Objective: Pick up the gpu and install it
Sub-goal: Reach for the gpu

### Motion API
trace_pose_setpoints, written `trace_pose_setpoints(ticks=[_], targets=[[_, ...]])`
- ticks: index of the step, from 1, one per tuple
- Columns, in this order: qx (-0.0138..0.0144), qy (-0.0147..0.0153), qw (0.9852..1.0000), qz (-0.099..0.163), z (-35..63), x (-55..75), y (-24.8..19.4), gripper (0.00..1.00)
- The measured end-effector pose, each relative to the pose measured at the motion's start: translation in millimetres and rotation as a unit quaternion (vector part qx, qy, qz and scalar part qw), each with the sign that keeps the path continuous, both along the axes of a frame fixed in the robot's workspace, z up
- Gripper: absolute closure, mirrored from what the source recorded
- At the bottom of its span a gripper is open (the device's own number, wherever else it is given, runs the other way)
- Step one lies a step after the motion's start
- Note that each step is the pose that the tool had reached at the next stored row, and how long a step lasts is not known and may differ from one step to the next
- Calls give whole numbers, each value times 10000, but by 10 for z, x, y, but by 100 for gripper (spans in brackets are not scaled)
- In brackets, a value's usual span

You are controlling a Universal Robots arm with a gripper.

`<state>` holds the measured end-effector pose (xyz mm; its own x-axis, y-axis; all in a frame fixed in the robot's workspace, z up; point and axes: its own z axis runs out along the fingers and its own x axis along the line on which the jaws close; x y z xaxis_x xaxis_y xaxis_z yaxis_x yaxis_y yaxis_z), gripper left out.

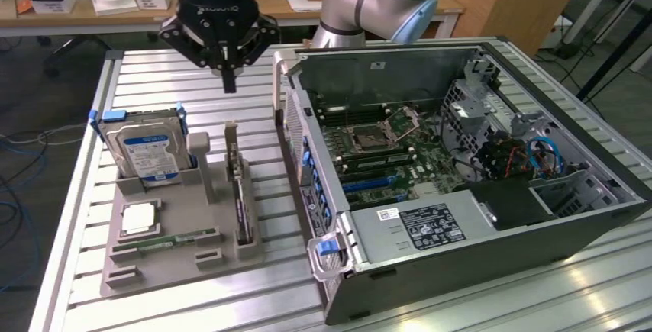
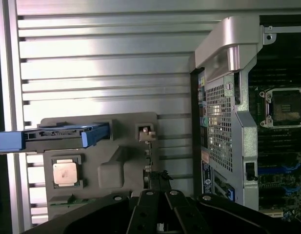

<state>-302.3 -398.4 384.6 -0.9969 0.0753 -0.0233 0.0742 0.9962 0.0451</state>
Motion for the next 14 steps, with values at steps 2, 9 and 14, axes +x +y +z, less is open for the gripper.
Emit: trace_pose_setpoints(ticks=[2, 9, 14], targets=[[0, 0, 10000, 0, 0, -12, 0, 89], [0, 0, 10000, 0, -2, -48, 0, 89], [0, 0, 10000, 0, -2, -73, 0, 89]])
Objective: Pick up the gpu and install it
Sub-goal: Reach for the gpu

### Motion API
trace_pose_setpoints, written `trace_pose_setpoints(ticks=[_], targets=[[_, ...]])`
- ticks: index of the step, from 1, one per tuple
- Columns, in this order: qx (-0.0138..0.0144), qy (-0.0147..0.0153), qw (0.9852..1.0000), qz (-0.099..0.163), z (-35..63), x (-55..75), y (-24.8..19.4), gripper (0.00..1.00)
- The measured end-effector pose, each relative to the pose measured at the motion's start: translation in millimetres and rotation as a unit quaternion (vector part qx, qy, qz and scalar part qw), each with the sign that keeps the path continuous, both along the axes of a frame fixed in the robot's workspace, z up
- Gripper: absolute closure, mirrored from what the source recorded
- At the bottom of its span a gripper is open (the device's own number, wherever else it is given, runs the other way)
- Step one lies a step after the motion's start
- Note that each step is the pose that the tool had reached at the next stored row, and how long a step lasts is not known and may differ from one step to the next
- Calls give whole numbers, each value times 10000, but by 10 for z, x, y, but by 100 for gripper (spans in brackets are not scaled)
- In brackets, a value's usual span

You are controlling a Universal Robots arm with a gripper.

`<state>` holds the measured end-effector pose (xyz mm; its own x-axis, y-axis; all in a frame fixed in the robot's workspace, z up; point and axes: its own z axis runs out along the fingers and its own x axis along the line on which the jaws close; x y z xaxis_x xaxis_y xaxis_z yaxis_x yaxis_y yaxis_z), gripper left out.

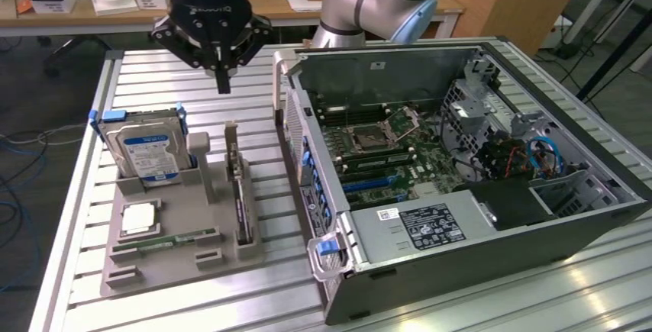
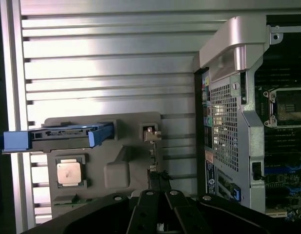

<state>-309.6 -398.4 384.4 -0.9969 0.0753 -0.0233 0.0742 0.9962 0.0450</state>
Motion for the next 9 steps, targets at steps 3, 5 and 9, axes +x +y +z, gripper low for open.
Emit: trace_pose_setpoints(ticks=[3, 5, 9], targets=[[0, 0, 10000, 0, -1, -15, 0, 89], [0, 0, 10000, 0, -1, -25, 0, 89], [0, 0, 10000, 0, -2, -45, 0, 89]])
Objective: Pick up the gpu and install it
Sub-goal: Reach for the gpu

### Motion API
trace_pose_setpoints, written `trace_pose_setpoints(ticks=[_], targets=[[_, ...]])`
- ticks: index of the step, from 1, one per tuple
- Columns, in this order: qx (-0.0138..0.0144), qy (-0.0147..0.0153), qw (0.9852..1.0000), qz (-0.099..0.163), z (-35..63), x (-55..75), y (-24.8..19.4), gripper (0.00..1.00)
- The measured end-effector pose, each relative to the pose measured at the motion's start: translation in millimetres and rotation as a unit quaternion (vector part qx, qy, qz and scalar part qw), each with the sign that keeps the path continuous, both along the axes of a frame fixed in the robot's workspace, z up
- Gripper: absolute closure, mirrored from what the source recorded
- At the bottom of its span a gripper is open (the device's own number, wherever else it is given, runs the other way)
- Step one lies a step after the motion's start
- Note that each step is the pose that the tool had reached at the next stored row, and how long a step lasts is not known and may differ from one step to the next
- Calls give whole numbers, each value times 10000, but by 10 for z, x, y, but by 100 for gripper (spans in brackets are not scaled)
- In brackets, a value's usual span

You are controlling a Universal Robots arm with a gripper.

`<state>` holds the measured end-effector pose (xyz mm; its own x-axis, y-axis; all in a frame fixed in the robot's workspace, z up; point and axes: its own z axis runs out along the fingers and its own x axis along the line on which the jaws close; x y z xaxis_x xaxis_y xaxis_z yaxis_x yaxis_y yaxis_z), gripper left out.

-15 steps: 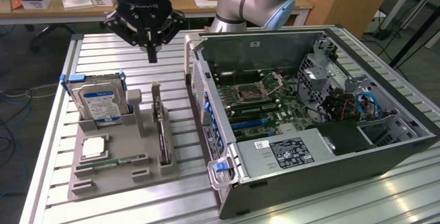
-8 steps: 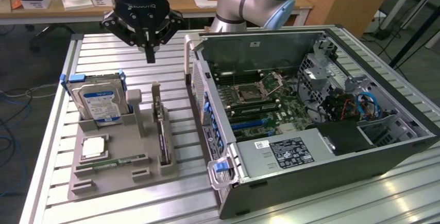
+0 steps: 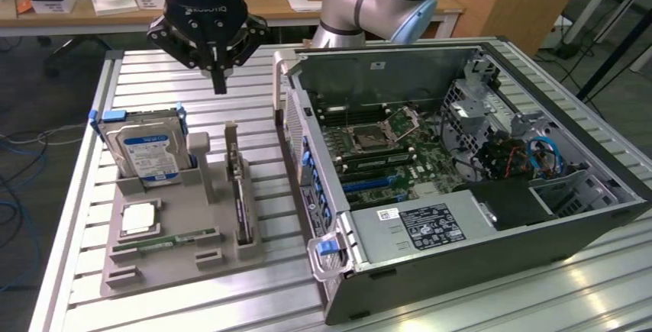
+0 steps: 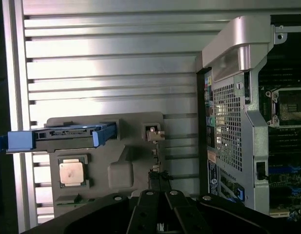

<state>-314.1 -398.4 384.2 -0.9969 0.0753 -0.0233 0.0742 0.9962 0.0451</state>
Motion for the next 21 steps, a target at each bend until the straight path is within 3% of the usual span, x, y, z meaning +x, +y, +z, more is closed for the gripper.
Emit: trace_pose_setpoints(ticks=[21], targets=[[0, 0, 10000, 0, -4, -116, 0, 89]])
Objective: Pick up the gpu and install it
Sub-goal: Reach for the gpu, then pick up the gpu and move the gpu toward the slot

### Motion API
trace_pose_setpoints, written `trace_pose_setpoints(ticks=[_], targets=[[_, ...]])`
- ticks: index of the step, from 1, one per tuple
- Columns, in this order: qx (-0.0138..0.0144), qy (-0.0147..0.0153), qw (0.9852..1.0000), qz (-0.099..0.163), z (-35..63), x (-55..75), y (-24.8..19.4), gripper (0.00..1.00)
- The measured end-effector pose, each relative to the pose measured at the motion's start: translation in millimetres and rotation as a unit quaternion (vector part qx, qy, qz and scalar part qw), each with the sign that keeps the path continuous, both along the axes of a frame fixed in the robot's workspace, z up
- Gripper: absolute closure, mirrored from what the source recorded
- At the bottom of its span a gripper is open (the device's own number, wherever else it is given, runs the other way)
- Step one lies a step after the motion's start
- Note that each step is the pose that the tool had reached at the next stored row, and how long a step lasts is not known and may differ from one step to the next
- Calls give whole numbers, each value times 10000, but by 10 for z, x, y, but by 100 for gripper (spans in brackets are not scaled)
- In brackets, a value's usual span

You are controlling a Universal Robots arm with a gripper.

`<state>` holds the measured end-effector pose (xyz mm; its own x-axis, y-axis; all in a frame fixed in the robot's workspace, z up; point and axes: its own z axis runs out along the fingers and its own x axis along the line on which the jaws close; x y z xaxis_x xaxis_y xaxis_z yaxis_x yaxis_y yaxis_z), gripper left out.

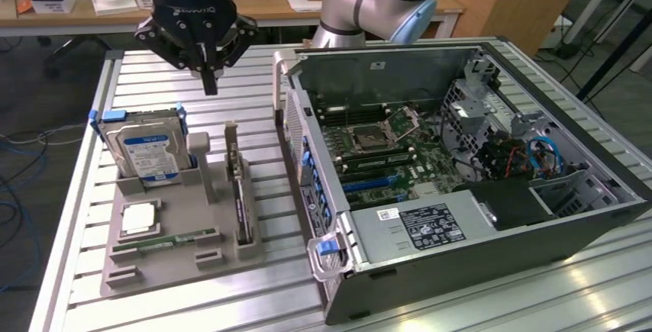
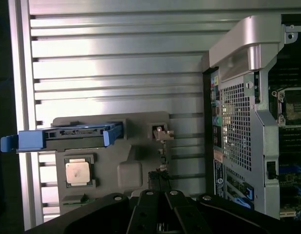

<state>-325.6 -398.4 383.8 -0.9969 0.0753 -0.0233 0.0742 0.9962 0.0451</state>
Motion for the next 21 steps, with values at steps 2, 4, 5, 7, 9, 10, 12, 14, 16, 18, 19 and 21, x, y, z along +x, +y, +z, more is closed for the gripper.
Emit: trace_pose_setpoints(ticks=[2, 4, 5, 7, 9, 10, 12, 14, 16, 18, 19, 21], targets=[[0, 0, 10000, 0, 0, -12, 0, 89], [0, 0, 10000, 0, -1, -23, 0, 89], [0, 0, 10000, 0, -1, -28, 0, 89], [0, 0, 10000, 0, -1, -39, 0, 89], [0, 0, 10000, 0, -1, -49, 0, 89], [0, 0, 10000, 0, -1, -53, 0, 89], [0, 0, 10000, 1, -1, -56, 0, 89], [0, 0, 10000, 0, -1, -58, 0, 89], [0, 0, 10000, 0, -1, -58, 0, 89], [0, 0, 10000, 0, -1, -58, 0, 89], [0, 0, 10000, 0, -1, -58, 0, 89], [0, 0, 10000, 0, -1, -58, 0, 89]])
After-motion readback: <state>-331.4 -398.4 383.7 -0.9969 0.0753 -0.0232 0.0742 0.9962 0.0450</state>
